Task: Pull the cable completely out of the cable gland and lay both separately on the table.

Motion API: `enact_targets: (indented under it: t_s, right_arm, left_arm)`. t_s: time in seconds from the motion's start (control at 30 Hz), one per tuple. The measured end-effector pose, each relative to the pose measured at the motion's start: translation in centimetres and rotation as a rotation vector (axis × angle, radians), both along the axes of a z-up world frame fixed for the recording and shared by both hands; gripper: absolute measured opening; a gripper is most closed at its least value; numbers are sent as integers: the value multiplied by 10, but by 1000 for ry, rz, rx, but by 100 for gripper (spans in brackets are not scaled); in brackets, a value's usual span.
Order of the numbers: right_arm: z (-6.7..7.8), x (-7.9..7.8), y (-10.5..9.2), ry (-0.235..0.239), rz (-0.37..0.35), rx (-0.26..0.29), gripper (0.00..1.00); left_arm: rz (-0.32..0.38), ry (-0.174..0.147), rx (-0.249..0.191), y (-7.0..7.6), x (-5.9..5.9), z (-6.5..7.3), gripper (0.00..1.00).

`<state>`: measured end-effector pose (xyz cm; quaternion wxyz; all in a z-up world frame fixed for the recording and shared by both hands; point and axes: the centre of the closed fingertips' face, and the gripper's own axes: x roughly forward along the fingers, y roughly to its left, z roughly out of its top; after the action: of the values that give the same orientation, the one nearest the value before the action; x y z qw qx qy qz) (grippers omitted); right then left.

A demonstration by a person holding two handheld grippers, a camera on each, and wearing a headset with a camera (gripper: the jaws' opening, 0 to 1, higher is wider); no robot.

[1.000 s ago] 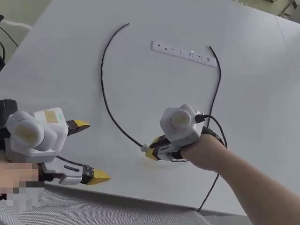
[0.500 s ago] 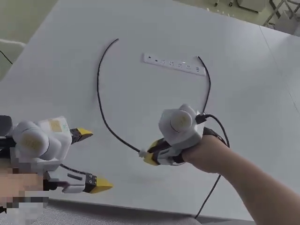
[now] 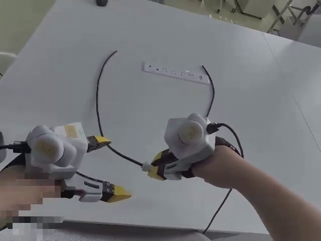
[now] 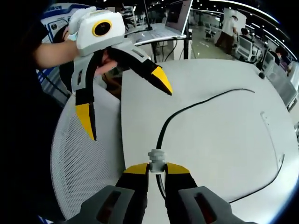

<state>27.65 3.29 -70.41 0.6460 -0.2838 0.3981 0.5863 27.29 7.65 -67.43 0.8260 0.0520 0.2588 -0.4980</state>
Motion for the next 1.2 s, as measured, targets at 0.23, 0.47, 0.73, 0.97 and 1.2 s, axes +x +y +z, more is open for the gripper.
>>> enact_targets:
  t_s: [0.23,0.47,0.73,0.97,1.2]
  right_arm:
    - [10,-8,4,-52,44,-1,7]
    - [18,-19,11,-91,89,2,7]
    - [24,-30,12,-148,165,-16,7]
    - [26,-36,12,-201,209,-32,7]
    - [28,-35,13,-225,209,-26,7]
  left_arm:
    - [-26,15,-66,-16,2,3,81]
    - [-85,18,-49,-27,-3,1,77]
    - [-123,36,-55,-29,-8,0,68]
    - [-129,59,-66,-30,-15,-2,63]
    - [-120,87,-95,-31,-16,-1,57]
